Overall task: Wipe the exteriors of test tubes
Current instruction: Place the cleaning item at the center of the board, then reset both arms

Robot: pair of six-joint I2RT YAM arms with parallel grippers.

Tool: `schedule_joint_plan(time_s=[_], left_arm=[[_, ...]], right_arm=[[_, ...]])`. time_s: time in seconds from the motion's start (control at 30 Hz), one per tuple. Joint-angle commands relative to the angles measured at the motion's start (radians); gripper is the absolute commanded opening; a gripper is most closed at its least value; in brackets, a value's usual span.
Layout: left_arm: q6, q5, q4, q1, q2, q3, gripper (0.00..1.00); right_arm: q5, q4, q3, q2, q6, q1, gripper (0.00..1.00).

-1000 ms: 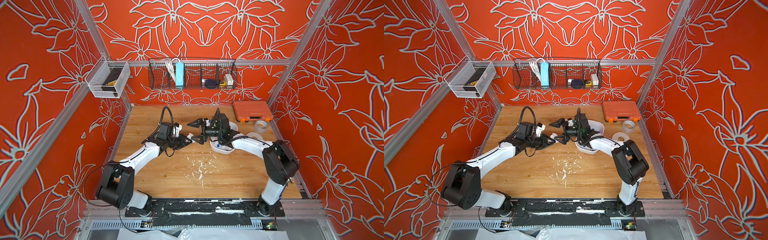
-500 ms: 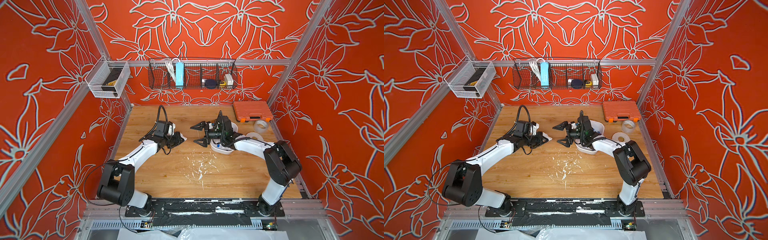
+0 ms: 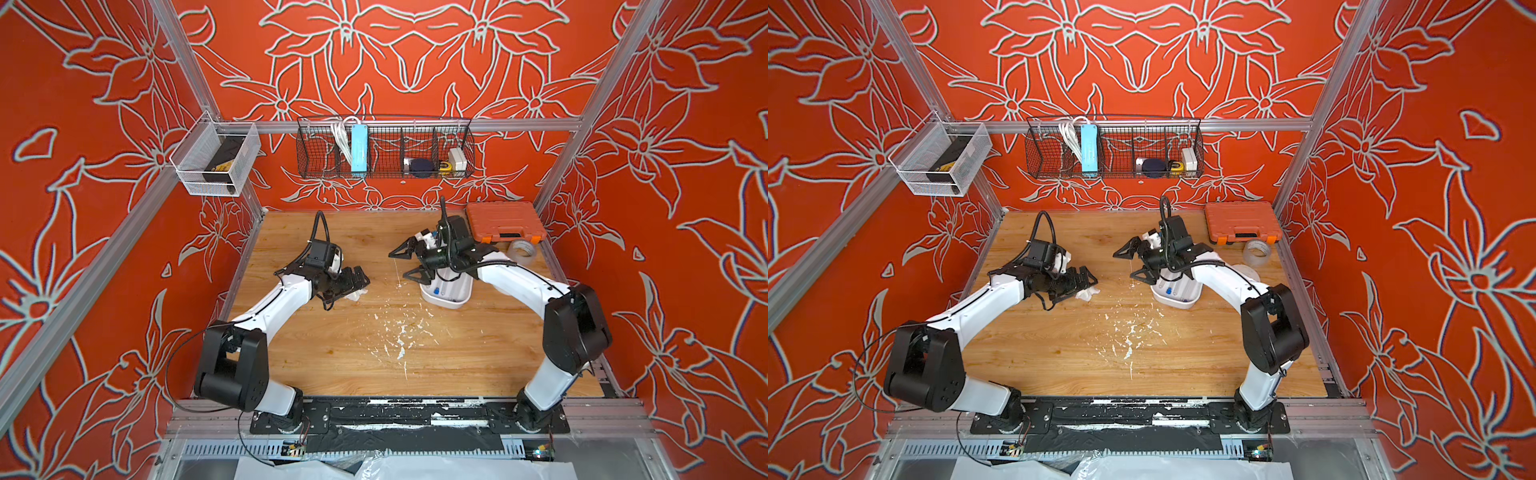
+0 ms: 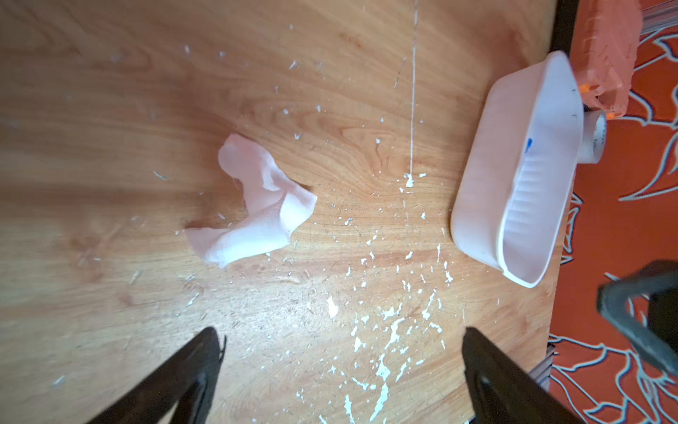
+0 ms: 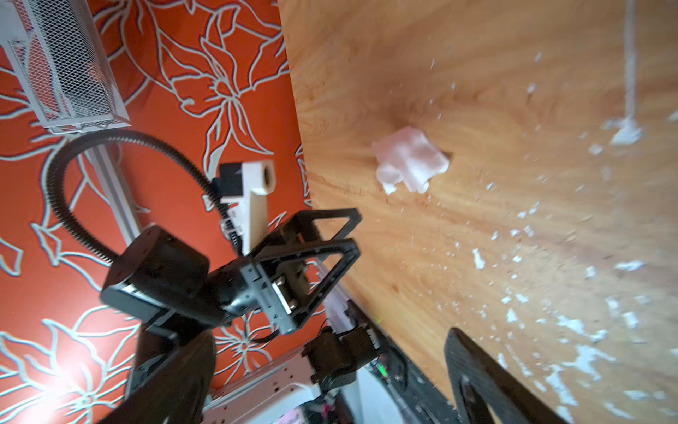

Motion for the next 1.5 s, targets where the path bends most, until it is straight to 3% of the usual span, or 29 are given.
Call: schedule_joint_plan(time_s=[0.0,0.1,0.23,0.33,0.47,0.57,0.67,0.73,0.8,0.93,0.97,1.03,1.1,1.17,1.23,1.3,1.47], left_arm=[[0.044,-0.098,-0.013,0.001,-0.108,0.042,0.98],[0.027,-0.258,0.052,0.001,-0.188,0.025,0.98],[-0.001,-0.532,0.208,0.002,-0.237,-0.072,0.98],[0.175,-0.588,0.518,0.002,-0.260,-0.270,0.98],[0.321,-0.655,0.790,0.005,-0.221,-0.428,0.98],[0.453,-0.650,0.980,0.006,-0.168,-0.526,0.98],[0.497,-0.717,1.220,0.012,-0.131,-0.675,0.98],[0.531,-0.675,1.397,0.025,-0.108,-0.777,0.98],[0.549,-0.669,1.612,0.033,-0.064,-0.872,0.98],[0.499,-0.537,1.812,0.121,0.015,-0.942,0.98],[0.503,-0.504,1.718,0.123,-0.018,-0.925,0.98],[0.527,-0.439,1.764,0.130,0.006,-0.925,0.98],[0.527,-0.435,1.654,0.130,-0.019,-0.890,0.98],[0.529,-0.433,1.725,0.128,0.002,-0.907,0.98],[0.529,-0.431,1.671,0.128,-0.018,-0.893,0.98],[0.530,-0.433,1.670,0.128,-0.017,-0.894,0.98],[0.530,-0.432,1.670,0.128,-0.014,-0.891,0.98]], right_arm=[[0.236,-0.284,0.093,-0.043,-0.293,-0.082,0.97],[0.508,-0.404,0.115,-0.100,-0.499,-0.154,0.97],[0.798,-0.309,-0.030,-0.224,-0.689,-0.242,0.97],[0.931,-0.116,-0.224,-0.336,-0.793,-0.290,0.97],[1.110,0.199,-0.524,-0.464,-0.920,-0.307,0.97],[1.152,0.447,-0.726,-0.504,-1.014,-0.310,0.97],[1.155,0.559,-0.813,-0.480,-1.023,-0.319,0.97],[1.159,0.544,-0.815,-0.448,-1.038,-0.323,0.97],[1.165,0.651,-0.873,-0.416,-1.065,-0.325,0.97],[1.131,0.867,-0.939,-0.364,-1.115,-0.353,0.98],[1.124,0.900,-0.963,-0.348,-1.094,-0.366,0.98],[1.078,1.048,-1.035,-0.328,-1.067,-0.406,0.97],[1.066,1.195,-1.091,-0.289,-1.067,-0.421,0.97],[1.040,1.102,-1.073,-0.329,-1.067,-0.421,0.97],[1.040,1.171,-1.083,-0.296,-1.075,-0.422,0.97],[1.049,1.076,-1.056,-0.318,-1.064,-0.422,0.97],[1.026,1.090,-1.051,-0.308,-1.078,-0.423,0.97]])
